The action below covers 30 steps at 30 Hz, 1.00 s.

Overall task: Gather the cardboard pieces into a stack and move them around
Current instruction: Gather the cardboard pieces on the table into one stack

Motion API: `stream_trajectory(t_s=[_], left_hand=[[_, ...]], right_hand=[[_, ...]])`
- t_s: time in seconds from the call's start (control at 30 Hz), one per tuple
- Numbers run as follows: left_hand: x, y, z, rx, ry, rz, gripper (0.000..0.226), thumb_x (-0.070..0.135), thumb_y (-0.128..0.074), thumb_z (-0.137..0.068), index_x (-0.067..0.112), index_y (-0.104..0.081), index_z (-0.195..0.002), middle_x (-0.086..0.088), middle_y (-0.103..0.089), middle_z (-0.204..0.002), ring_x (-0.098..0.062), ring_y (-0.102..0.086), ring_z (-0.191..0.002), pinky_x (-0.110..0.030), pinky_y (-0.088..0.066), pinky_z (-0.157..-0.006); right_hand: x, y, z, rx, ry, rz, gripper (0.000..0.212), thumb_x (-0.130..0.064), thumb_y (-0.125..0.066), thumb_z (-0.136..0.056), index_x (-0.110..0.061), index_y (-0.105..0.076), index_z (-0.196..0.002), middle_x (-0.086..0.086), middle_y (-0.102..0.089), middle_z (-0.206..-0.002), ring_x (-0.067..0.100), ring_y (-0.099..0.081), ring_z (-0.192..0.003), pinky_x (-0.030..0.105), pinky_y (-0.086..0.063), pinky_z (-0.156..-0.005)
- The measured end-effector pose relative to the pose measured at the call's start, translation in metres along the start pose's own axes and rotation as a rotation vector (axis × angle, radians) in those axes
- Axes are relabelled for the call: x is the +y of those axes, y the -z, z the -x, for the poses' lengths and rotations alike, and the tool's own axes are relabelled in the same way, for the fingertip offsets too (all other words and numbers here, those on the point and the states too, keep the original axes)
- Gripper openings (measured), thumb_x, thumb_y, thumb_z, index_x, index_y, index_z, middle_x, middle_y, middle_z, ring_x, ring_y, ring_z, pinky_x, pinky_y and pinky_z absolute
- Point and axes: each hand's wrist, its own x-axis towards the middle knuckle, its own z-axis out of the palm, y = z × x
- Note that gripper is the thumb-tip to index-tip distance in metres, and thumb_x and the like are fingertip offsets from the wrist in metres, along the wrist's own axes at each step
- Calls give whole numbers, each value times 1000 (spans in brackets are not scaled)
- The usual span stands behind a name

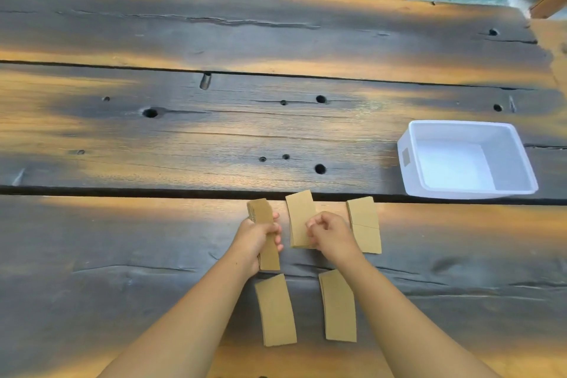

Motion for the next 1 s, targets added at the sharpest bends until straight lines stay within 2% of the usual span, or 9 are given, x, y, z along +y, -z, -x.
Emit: stream_trajectory(t_s=[0.13,0.23,0.33,0.43,0.53,0.7,0.83,0.93,1.0], left_hand=[[1,-17,-12,133,-45,-170,21,-1,-52,-94,11,-63,-107,-8,-68,-81,-16,-61,-61,-26,-53,-53],[-1,-27,-18,172,-85,-210,17,7,-56,-96,18,-65,-104,-6,-70,-90,-21,-68,-83,-35,-57,-70],[3,-33,-21,194,-75,-199,13,9,-63,-93,22,-66,-94,-10,-74,-96,-32,-73,-99,-51,-59,-91],[7,-37,-25,213,-45,-172,18,3,-61,-91,20,-66,-93,-13,-76,-97,-32,-73,-100,-56,-57,-92],[8,-37,-29,224,-24,-167,21,-1,-55,-91,18,-64,-94,-17,-76,-103,-32,-72,-101,-53,-57,-90],[4,-31,-27,191,22,-128,26,-4,-48,-95,10,-61,-113,-15,-74,-106,-25,-73,-98,-39,-57,-75],[7,-31,-23,177,33,-111,25,-5,-51,-96,9,-62,-114,-15,-74,-104,-25,-73,-96,-36,-59,-71],[13,-29,-17,138,32,-85,25,-5,-54,-95,7,-62,-115,-15,-75,-101,-24,-74,-90,-35,-60,-68],[17,-25,-14,108,28,-79,25,-3,-58,-93,5,-63,-116,-14,-76,-97,-23,-75,-85,-36,-61,-68]], right_hand=[[0,13,-17,115,-32,16,11,-9,-57,-89,-19,-62,-90,1,-65,-90,27,-64,-91,42,-52,-88],[1,12,-25,121,-82,59,29,-15,-57,-91,-11,-60,-120,4,-65,-109,23,-61,-102,34,-48,-90],[0,6,-31,134,-141,7,38,-15,-58,-90,-6,-60,-127,9,-66,-122,28,-61,-112,37,-49,-99],[0,-2,-34,136,-183,-45,41,-15,-61,-89,-7,-59,-129,8,-66,-118,26,-61,-105,35,-49,-91],[3,-9,-35,144,-227,-113,43,-13,-63,-90,-6,-55,-132,4,-58,-112,20,-54,-98,29,-41,-85],[8,-13,-37,205,-257,-149,27,-10,-63,-90,-9,-59,-117,8,-63,-109,22,-58,-94,34,-50,-86],[9,-16,-38,158,-276,-144,14,-9,-61,-91,-3,-68,-102,12,-72,-99,25,-64,-86,40,-56,-85],[7,-11,-33,139,-248,-211,6,-4,-61,-90,-6,-66,-88,11,-70,-91,27,-64,-85,42,-56,-84],[4,-2,-29,99,-231,-301,14,0,-61,-90,-9,-63,-81,13,-69,-91,28,-64,-85,42,-55,-80]])
